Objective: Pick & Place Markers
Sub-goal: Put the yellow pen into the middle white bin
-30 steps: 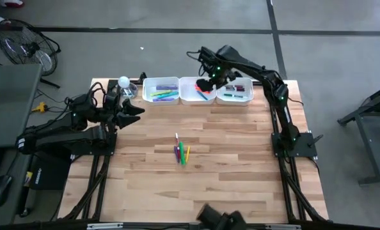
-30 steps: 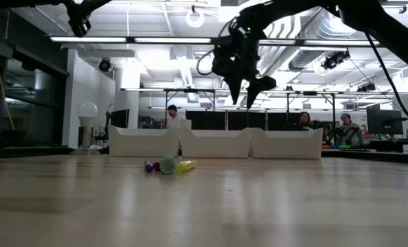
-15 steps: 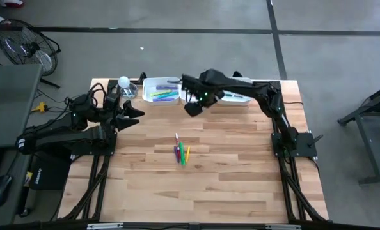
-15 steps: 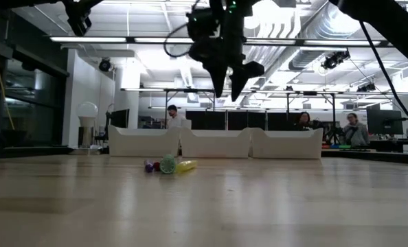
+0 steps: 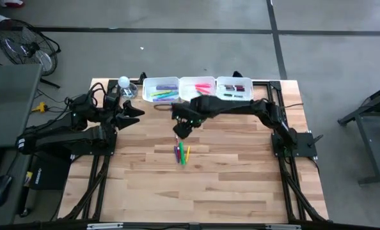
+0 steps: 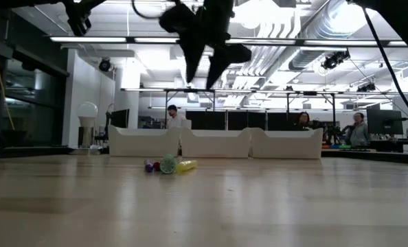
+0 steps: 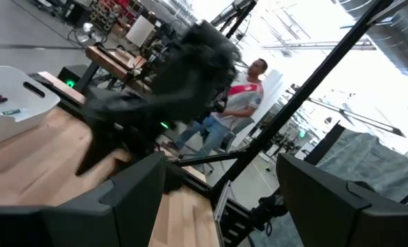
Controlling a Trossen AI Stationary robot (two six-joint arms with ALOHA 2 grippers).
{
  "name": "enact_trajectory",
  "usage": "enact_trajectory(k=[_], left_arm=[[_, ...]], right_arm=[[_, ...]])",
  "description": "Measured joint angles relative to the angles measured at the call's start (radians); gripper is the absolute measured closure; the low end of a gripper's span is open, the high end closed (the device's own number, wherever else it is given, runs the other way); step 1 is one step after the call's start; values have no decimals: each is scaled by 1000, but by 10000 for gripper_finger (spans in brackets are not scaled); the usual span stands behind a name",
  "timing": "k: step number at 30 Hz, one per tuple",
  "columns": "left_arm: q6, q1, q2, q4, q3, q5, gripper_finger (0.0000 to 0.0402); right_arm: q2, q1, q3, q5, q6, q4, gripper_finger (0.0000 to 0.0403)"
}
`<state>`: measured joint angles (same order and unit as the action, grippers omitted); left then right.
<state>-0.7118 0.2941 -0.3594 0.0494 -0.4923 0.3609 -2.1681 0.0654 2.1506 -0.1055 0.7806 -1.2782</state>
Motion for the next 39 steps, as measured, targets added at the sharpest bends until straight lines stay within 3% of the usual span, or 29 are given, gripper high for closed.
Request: enact_trajectory(k=[10,17,23,28,34,39], left_arm=[[27,0,0,0,0,-22,126],[33,0,-6,0,0,106,126],[46,0,-6,0,0,215,126],[50,0,-5,0,0,305,126],[51,0,-5,1,0,386,126],[53,0,-4,0,0,416,126]], right_arm=[[0,-149,0,-87,191,141,194],[0,-193,-40,-123,407,255,194],[-1,-174,-131,-29,533,415,194],[-2,-162,-138,-33,581,528,193],[-19,-162,-135,-20,644,533,193],[-55,-159,-138,21,707,400,193]])
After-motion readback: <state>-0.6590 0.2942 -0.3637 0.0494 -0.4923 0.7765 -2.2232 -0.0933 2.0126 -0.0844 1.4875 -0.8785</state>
